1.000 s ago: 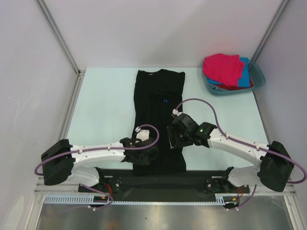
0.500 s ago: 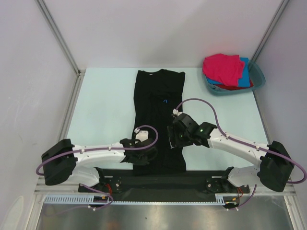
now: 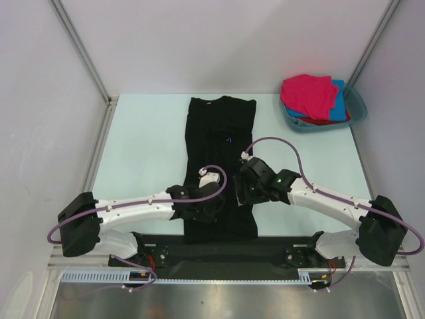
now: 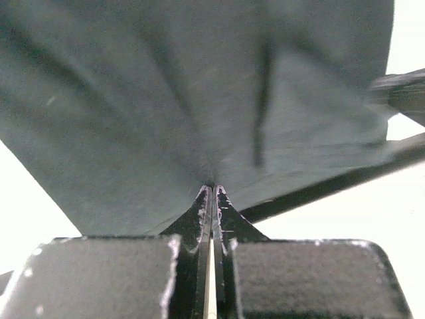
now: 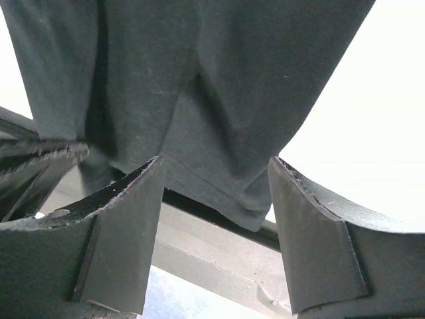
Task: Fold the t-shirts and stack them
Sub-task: Fold the tshirt
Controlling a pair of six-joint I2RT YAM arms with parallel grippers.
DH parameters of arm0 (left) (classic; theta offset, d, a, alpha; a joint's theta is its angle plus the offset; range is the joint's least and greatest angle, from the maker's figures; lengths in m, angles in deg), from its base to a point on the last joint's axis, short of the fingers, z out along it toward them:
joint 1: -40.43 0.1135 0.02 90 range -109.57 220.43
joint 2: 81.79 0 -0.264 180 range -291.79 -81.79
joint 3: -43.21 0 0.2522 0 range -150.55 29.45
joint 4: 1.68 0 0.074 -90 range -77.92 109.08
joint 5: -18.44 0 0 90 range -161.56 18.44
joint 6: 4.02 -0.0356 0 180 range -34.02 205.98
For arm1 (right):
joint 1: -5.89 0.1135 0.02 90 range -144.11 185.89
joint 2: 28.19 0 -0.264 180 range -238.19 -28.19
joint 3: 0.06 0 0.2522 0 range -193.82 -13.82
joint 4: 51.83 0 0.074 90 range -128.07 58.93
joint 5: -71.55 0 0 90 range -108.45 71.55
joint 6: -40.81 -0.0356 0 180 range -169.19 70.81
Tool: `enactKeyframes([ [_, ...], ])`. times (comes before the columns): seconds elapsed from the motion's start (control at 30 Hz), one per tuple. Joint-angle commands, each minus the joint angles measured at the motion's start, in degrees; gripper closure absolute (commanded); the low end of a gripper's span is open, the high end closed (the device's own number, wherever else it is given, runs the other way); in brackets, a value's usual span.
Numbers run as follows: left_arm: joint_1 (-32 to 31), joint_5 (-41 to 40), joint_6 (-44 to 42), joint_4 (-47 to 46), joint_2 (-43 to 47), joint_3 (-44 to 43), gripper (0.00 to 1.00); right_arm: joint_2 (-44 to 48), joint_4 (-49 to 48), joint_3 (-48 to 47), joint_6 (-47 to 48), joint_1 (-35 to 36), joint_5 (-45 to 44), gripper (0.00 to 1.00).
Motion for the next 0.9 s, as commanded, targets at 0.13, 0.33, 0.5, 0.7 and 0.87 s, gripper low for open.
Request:
enactKeyframes([
  [0.13,0.1,7.2,-7.3,-3.2,-3.8,-5.7,0.90,0.7,1.7,0.4,-0.2,-0.6,-2.2,0.32],
  [0.33,-1.3,8.6,-8.1,0.6,-12.2,-6.8,0.39,1.1,3.2,0.5,-0.5,-0.9,-3.9,0.32],
  [0.5,-2.0,-3.2,0.1,8.6,-8.3,-5.5,0.15,1.7,4.1,0.5,-0.5,-1.7,-5.4,0.31],
  [0.7,1.1,-13.5,8.8,15.2,7.3,-0.3,0.03,2.0,4.0,1.6,-0.8,-2.6,-4.8,0.31],
  [0.87,2.9,-11.4,9.5,14.0,15.3,5.2,0.02,3.6,1.4,5.0,-2.7,-2.8,1.7,0.33],
])
